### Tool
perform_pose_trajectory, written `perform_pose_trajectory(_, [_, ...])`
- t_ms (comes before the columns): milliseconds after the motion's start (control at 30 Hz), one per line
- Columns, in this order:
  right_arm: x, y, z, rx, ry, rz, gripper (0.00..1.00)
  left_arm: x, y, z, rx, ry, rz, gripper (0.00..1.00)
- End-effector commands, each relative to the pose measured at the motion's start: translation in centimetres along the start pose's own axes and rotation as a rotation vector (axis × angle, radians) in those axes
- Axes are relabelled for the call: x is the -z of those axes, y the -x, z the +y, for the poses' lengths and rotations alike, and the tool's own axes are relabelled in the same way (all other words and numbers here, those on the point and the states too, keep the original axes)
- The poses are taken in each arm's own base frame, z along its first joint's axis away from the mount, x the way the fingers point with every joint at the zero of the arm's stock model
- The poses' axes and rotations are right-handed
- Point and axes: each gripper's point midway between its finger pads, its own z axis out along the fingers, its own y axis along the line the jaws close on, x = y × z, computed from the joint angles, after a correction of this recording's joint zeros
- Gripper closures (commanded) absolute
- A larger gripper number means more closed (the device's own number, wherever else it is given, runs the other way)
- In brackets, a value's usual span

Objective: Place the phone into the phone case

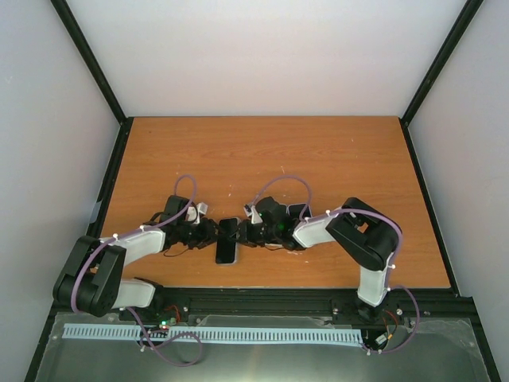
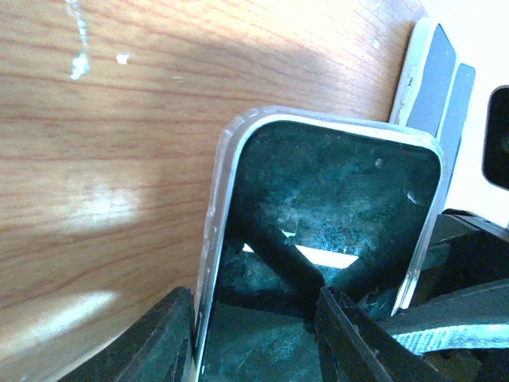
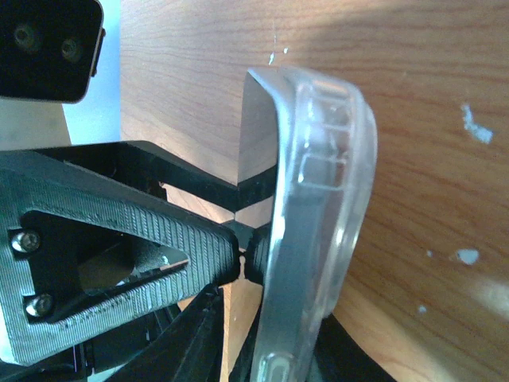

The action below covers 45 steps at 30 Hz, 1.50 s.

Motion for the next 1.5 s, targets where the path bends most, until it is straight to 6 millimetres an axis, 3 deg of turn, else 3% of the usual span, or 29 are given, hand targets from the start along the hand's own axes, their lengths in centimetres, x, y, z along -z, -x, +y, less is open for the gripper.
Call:
perform_pose_trajectory(0, [0.8, 0.9, 1.9, 0.048, 0.075, -0.053, 0.81, 0.4, 0.1, -3.7, -0.049, -0.159, 0.017, 0.56])
perform_pose_trajectory(233, [1.9, 1.0, 2.5, 0.021, 0.173, -0.073, 0.85, 1.1, -0.3, -5.0, -0.048, -0.211, 0.031, 0.46])
perform_pose_trajectory(433, [4.8, 1.4, 4.7, 0.065, 0.252, -0.112, 0.88, 3.4, 0.7, -6.8, -0.102, -0.191, -0.034, 0.33])
perform_pose_trajectory(600, [7.9, 1.0, 8.2, 0.151, 0.356, -0.117, 0.89, 7.0, 1.0, -11.0, -0.193, -0.3, -0.103, 0.19])
perform_pose_trajectory(800, [12.7, 0.0, 13.7, 0.302, 0.493, -0.154, 0.88, 11.3, -1.2, -16.1, -0.324, -0.513, -0.099, 0.15])
perform_pose_trajectory(967, [15.9, 0.2, 17.5, 0.371, 0.558, -0.215, 0.88, 14.6, -3.9, -19.4, -0.447, -0.724, -0.05, 0.18])
perform_pose_trajectory(1200, [18.6, 0.3, 20.8, 0.402, 0.65, -0.256, 0.88, 16.2, -5.5, -20.4, -0.513, -0.831, -0.045, 0.21])
perform_pose_trajectory(1300, [19.1, 0.4, 21.4, 0.399, 0.674, -0.269, 0.88, 16.3, -5.7, -20.3, -0.507, -0.848, -0.042, 0.29])
perform_pose_trajectory(1467, [19.3, 0.7, 21.8, 0.39, 0.69, -0.277, 0.88, 16.5, -5.9, -20.3, -0.495, -0.871, -0.037, 0.54])
